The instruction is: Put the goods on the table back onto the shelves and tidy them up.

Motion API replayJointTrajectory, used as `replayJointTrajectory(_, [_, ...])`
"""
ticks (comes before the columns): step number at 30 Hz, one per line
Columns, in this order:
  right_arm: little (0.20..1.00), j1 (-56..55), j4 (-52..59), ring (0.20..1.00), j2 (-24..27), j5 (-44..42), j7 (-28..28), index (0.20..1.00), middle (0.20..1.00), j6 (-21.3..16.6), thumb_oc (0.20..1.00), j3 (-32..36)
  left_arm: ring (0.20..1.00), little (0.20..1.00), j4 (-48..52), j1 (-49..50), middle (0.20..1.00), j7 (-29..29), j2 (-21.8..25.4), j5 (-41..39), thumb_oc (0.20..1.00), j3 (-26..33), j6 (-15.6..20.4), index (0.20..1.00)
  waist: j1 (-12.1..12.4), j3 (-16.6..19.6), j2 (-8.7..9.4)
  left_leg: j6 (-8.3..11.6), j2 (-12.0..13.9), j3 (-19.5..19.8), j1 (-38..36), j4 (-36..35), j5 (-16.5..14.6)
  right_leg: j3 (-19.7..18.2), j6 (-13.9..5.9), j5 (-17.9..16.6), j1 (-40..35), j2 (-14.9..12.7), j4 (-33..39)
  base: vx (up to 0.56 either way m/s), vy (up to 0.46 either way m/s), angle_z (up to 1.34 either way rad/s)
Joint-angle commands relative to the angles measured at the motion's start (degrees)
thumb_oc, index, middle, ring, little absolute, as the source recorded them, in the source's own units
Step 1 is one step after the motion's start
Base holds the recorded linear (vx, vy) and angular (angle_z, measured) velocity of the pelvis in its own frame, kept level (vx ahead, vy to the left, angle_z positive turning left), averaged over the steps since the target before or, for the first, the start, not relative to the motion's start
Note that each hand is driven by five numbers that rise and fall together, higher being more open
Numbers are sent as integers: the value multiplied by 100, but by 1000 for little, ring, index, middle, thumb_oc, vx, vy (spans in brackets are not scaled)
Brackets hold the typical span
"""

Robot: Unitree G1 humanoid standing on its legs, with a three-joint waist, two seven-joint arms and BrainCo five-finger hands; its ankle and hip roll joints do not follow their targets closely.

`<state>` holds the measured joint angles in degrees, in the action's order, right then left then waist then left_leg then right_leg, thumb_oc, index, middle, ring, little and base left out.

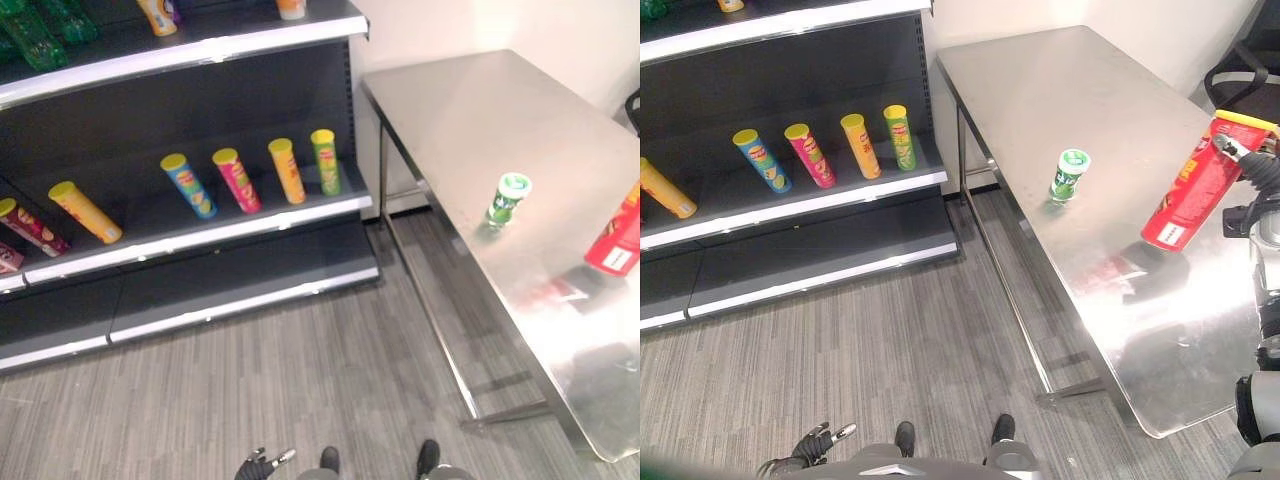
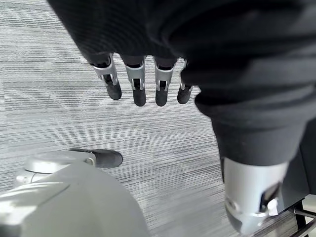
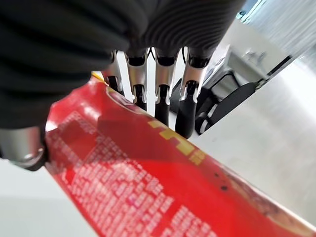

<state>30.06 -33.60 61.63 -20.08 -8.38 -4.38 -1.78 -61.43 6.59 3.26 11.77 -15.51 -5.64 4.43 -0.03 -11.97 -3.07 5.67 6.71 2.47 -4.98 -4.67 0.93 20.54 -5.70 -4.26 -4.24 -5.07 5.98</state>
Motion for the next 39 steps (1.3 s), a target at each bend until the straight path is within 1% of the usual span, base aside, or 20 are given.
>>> replayJointTrajectory(1, [200, -43, 1005, 200, -77, 204, -495, 200, 200, -624, 200, 581, 1000, 1000, 102, -209, 1000, 100, 431, -122, 1000, -41, 80, 1000, 136, -52, 539, 491, 155, -331, 503, 911, -234, -161, 7, 1400, -583, -3, -216, -74, 27, 6])
replayJointTrajectory(7, [200, -729, 2221, 200, -419, 541, -663, 200, 200, -730, 200, 1296, 1000, 1000, 221, -204, 1000, 111, 359, -195, 1000, 121, 80, 1000, 110, -104, 450, 653, 665, -521, 641, 723, 49, 54, -97, 1381, -546, -225, -278, -7, 172, 48])
replayJointTrajectory(11, [200, -821, 2754, 200, -434, 725, -674, 200, 200, -759, 200, 1394, 1000, 1000, 295, -220, 1000, 182, 406, -247, 1000, 219, 176, 1000, 15, -95, 437, 762, 1369, -522, 578, 385, 474, 116, -344, 1328, -449, -609, -418, 21, 383, 19])
replayJointTrajectory(12, [200, -868, 3009, 200, -430, 809, -692, 200, 200, -784, 200, 1479, 1000, 1000, 351, -230, 1000, 199, 455, -260, 1000, 232, 212, 1000, -7, -65, 391, 854, 1636, -403, 629, 313, 765, 87, -498, 1296, -414, -800, -472, 48, 469, 0])
replayJointTrajectory(14, [200, -948, 3143, 200, -433, 853, -676, 200, 200, -756, 200, 1539, 1000, 1000, 404, -214, 1000, 193, 487, -238, 1000, 206, 214, 1000, -5, -15, 351, 917, 1692, -289, 651, 251, 857, 79, -571, 1286, -417, -901, -517, 87, 412, 14])
replayJointTrajectory(15, [200, -1010, 3249, 200, -433, 888, -709, 200, 200, -785, 200, 1635, 1000, 1000, 432, -213, 1000, 204, 524, -227, 1000, 203, 217, 1000, 26, 12, 340, 933, 1679, -105, 734, 280, 967, 76, -656, 1243, -456, -1035, -530, 149, 509, 23])
replayJointTrajectory(16, [200, -1057, 3344, 200, -434, 952, -663, 200, 200, -745, 200, 1658, 1000, 1000, 468, -194, 1000, 171, 543, -222, 1000, 197, 221, 1000, 41, 71, 307, 933, 1615, 81, 718, 315, 758, -4, -721, 1212, -461, -1131, -544, 228, 727, 13])
replayJointTrajectory(17, [200, -1157, 3408, 200, -529, 1088, -681, 200, 200, -693, 200, 1765, 1000, 1000, 448, -225, 1000, 140, 557, -156, 1000, 163, 207, 1000, 21, 194, 301, 933, 1389, 258, 707, 517, 154, -38, -872, 1020, -516, -1453, -598, 234, 710, 17])
replayJointTrajectory(18, [200, -1250, 3431, 200, -574, 1220, -709, 200, 200, -660, 200, 1864, 1000, 1000, 417, -271, 1000, 122, 583, -64, 1000, 145, 180, 1000, 3, 232, 308, 913, 1267, 223, 701, 633, -137, -39, -930, 835, -514, -1643, -679, 173, 553, 19])
replayJointTrajectory(19, [200, -1290, 3457, 200, -590, 1228, -709, 200, 200, -650, 200, 1901, 1000, 1000, 414, -276, 1000, 122, 594, -61, 1000, 131, 180, 1000, 27, 237, 332, 901, 1239, 219, 733, 702, -178, -50, -930, 830, -505, -1670, -679, 68, 387, 33])
replayJointTrajectory(21, [200, -1338, 3523, 200, -702, 1398, -753, 200, 200, -571, 200, 1943, 1000, 1000, 425, -370, 1000, 63, 699, 207, 1000, 27, 145, 1000, 26, 226, 428, 665, 874, 23, 650, 720, -501, -186, -930, -22, -194, -2171, -962, -16, 562, 26])
replayJointTrajectory(22, [200, -1208, 3522, 200, -799, 1514, -849, 200, 200, -545, 200, 1819, 1000, 1000, 532, -443, 1000, -2, 890, 451, 1000, -91, 120, 1000, 76, 129, 413, 377, 550, -310, 533, 675, -641, 26, -838, -476, 163, -2603, -1434, -63, 566, -8])
replayJointTrajectory(23, [200, -1192, 3518, 200, -803, 1516, -852, 200, 200, -544, 200, 1811, 1000, 1000, 537, -445, 1000, -3, 894, 452, 1000, -83, 116, 1000, 79, 148, 456, 354, 496, -327, 563, 667, -613, -10, -848, -491, 226, -2658, -1452, -59, 596, -36])
replayJointTrajectory(25, [200, -1318, 3661, 200, -869, 1538, -829, 200, 200, -545, 200, 1914, 1000, 1000, 764, -430, 1000, -119, 1069, 537, 1000, -90, 61, 1000, -5, 80, 329, 206, 326, -410, 481, 496, -512, -235, -641, -57, 483, -2302, -2001, -3, 430, -16])
replayJointTrajectory(29, [200, -1292, 3741, 200, -891, 1513, -857, 200, 200, -618, 200, 1985, 1000, 1000, 735, -555, 1000, -240, 1143, 674, 1000, -178, 15, 1000, -99, 7, 202, 29, -59, -294, 367, 113, -251, -331, -234, 1176, 692, -967, -2475, 47, 332, 50])
replayJointTrajectory(32, [200, -1144, 3784, 200, -963, 1428, -819, 200, 200, -667, 200, 1818, 1000, 1000, 572, -641, 1000, -208, 1067, 652, 1000, -159, -16, 1000, -168, -77, 291, -40, -327, -160, 334, 173, -290, -767, -100, 1386, 891, -107, -2118, 54, 126, 40])
replayJointTrajectory(33, [200, -1052, 3799, 200, -999, 1423, -790, 200, 200, -699, 200, 1704, 1000, 1000, 538, -653, 1000, -188, 1020, 637, 1000, -132, -16, 1000, -153, -96, 327, -69, -430, -133, 367, 227, -329, -783, -62, 1326, 893, 45, -1912, 91, 82, 13])
replayJointTrajectory(34, [200, -977, 3916, 200, -936, 1594, -673, 200, 200, -656, 200, 1455, 1000, 1000, 511, -627, 1000, -198, 859, 623, 1000, -93, 9, 1000, -93, -78, 469, -138, -693, -41, 376, 386, -467, -844, 47, 1239, 551, 171, -1110, 96, 36, 5])
replayJointTrajectory(37, [200, -932, 4034, 200, -932, 1766, -600, 200, 200, -643, 200, 1289, 1000, 1000, 583, -551, 1000, -172, 766, 542, 1000, -46, 22, 1000, -75, -58, 501, -92, -749, -41, 456, 637, -574, -926, 49, 1153, 346, 217, -809, 59, -5, 30])
replayJointTrajectory(39, [200, -858, 4220, 200, -918, 1912, -500, 200, 200, -620, 200, 1122, 1000, 1000, 737, -493, 1000, -161, 706, 457, 1000, -17, 20, 1000, -43, -156, 533, 47, -822, -74, 740, 1487, -797, -882, 78, 1146, 195, 165, -713, 39, -10, 51])
